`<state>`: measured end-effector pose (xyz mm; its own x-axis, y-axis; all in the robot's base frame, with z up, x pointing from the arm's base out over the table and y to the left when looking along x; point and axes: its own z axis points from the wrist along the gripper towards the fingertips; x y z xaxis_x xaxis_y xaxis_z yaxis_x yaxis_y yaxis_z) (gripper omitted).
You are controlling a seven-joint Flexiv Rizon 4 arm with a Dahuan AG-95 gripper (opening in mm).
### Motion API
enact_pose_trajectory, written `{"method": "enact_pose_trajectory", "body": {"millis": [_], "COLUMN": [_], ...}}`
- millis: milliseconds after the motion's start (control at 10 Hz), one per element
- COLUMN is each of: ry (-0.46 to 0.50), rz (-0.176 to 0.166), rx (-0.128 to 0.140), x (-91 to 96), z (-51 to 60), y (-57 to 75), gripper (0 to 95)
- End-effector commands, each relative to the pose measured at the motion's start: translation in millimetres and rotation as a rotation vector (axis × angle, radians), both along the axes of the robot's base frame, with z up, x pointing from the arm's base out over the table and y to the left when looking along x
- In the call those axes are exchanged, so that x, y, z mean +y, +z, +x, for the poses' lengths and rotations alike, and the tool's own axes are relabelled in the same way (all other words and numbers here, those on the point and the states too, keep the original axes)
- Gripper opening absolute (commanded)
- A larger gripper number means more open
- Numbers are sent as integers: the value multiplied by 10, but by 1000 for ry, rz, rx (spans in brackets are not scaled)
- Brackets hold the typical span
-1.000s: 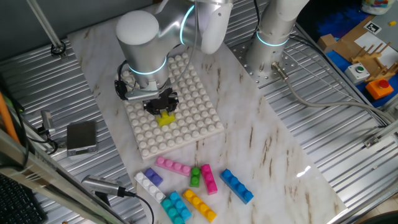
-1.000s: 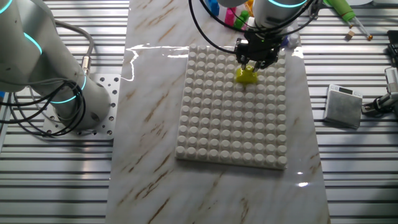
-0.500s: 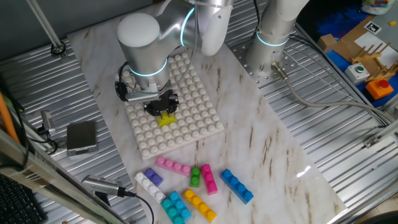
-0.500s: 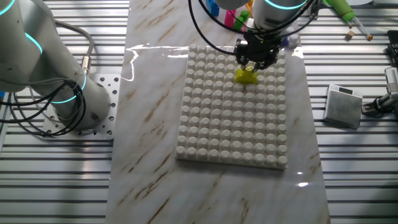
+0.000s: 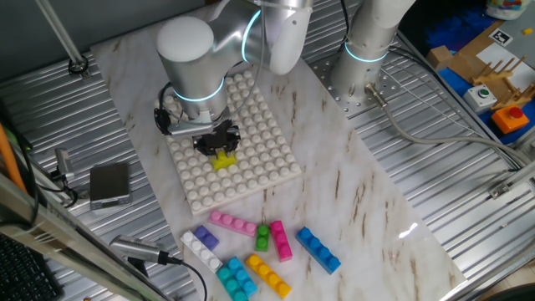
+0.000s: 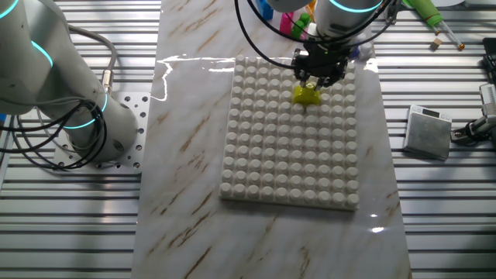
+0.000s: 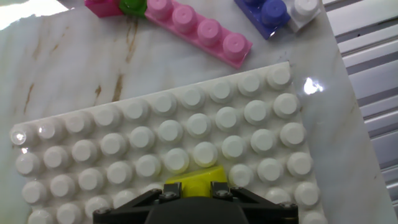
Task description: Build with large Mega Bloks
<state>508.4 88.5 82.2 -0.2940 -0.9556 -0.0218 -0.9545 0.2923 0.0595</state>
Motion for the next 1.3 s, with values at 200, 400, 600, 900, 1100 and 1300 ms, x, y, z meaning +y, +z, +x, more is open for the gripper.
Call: {"method": "enact_pose_trajectory", "body": {"millis": [200, 400, 600, 900, 1100, 1300], "ry": [28, 28, 29, 18, -14, -50], "rz": [4, 2, 4, -10, -24, -31], "rx": [-2, -4, -5, -8, -7, -6], "x": [-5, -7, -10, -21, -13, 40], "z": [1, 1, 1, -9, -20, -31], "y": [72, 79, 88, 200, 297, 357], "gripper": [380, 380, 380, 380, 380, 0]}}
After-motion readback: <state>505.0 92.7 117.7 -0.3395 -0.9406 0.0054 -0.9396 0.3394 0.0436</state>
